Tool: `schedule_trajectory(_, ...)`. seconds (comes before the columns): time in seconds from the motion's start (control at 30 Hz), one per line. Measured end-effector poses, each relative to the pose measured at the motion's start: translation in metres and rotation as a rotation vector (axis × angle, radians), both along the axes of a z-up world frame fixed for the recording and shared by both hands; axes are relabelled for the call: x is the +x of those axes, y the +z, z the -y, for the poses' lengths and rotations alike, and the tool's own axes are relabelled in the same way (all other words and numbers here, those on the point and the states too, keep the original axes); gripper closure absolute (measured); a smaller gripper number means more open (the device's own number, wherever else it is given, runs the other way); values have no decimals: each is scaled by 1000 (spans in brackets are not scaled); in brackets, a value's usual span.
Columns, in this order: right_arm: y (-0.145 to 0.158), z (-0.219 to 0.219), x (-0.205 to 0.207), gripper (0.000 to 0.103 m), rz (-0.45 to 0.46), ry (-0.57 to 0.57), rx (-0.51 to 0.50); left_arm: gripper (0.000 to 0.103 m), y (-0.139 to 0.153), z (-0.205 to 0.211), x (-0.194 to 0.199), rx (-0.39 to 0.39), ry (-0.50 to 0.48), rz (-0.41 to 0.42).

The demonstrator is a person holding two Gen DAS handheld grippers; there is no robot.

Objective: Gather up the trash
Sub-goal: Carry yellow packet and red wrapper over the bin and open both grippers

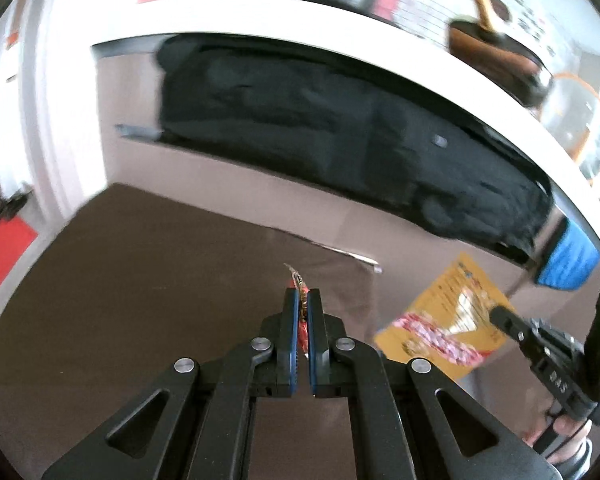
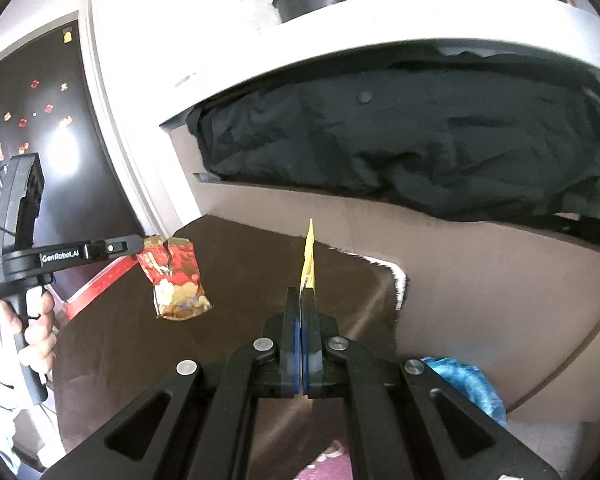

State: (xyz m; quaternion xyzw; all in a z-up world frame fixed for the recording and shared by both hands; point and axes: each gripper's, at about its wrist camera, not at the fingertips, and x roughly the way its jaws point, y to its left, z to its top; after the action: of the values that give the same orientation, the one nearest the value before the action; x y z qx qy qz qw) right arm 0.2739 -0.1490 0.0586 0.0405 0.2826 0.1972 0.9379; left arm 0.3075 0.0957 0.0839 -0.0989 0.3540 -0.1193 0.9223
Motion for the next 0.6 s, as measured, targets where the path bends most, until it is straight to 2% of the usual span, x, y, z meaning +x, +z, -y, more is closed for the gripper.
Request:
schedule_trajectory(0.13, 10, 28, -6, 102, 23, -55, -25, 100, -6, 53, 0, 9, -104, -5)
schedule_trajectory(0.3, 7, 74, -19, 102, 27, -155, -77, 100, -38, 124, 10, 15, -225, -61)
schedule_trajectory(0.47, -25, 123, -24, 102, -32, -254, -108, 100, -89, 186, 23, 51, -310, -158)
schedule_trajectory(0.6, -73, 149, -13, 102, -121, -296, -96, 100, -136, 223, 41, 85, -337, -231)
